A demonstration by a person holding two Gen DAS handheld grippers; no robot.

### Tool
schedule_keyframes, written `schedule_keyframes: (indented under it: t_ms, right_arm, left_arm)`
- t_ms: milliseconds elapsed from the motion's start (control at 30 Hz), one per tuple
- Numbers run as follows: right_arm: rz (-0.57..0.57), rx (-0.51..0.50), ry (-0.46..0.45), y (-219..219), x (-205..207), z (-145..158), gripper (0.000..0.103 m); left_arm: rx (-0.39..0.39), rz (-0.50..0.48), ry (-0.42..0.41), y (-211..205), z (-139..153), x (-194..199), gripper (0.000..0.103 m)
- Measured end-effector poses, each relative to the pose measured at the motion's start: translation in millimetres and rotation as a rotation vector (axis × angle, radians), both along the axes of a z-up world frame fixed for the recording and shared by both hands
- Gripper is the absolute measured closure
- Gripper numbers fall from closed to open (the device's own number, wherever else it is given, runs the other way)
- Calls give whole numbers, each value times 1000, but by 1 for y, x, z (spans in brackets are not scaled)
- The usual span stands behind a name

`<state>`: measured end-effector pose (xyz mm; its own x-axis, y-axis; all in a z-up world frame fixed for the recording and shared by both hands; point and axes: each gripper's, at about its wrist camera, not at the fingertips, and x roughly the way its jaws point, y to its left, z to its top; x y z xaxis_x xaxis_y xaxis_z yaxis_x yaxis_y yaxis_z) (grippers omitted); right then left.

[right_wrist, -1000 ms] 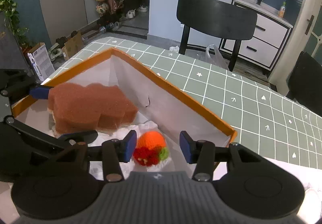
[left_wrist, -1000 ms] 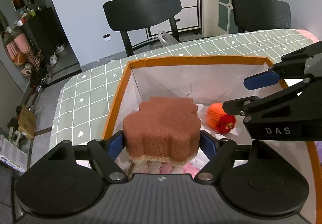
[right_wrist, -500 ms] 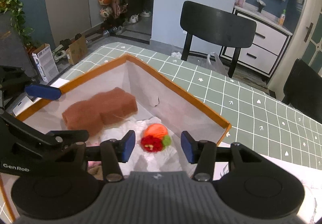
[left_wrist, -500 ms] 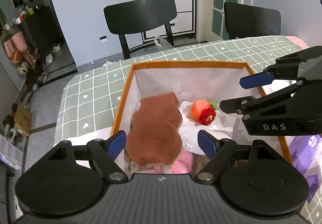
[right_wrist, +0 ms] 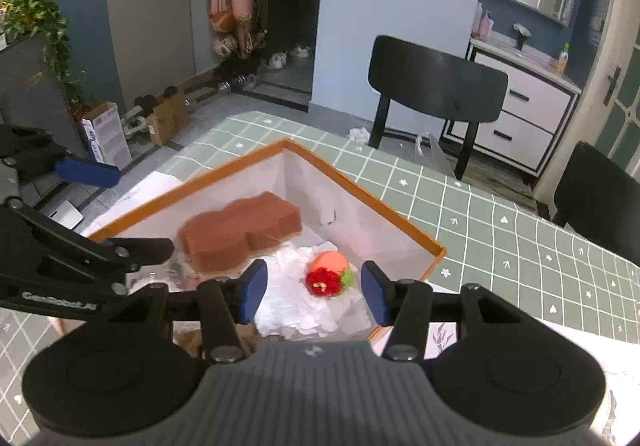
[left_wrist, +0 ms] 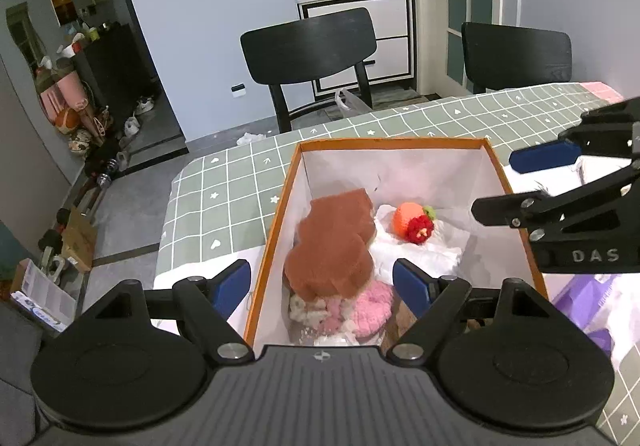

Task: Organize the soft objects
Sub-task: 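Release the crochet fruit with the right tool while the left tool drops the sponge into the box, then withdraw both open tools from the box toward the clear plastic bag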

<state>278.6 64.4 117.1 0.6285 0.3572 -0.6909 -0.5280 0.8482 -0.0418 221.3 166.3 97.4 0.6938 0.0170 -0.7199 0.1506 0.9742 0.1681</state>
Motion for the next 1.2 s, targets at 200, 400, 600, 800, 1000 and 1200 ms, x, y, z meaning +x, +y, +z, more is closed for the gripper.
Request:
schedule_keyframes:
  t_ms: [200,400,600,800,1000,1200]
  right_arm:
    - [15,21,-37,-10,-25,22,51]
    - [14,61,-80,-33,-50,47,49]
    - [-12,85,-99,-67,-64,56,49]
    - [-58,101,-106,-107,-68,56,49]
    - [-113,96,-123,-149,-73,51,49]
    - [-145,93,-172,-185,-89,39,49]
  left_arm:
    - [11,-6,-39,-10,19,-24,9]
    - [33,-18,-83,-24,36,-45,9]
    - [51,-36,-101,-45,42,-56,9]
    - [90,-76,-115,-75,43,-62,9]
    - [52,-101,-137,-104,41,-65,9]
    - [48,-154,-148,-153,23,-69,9]
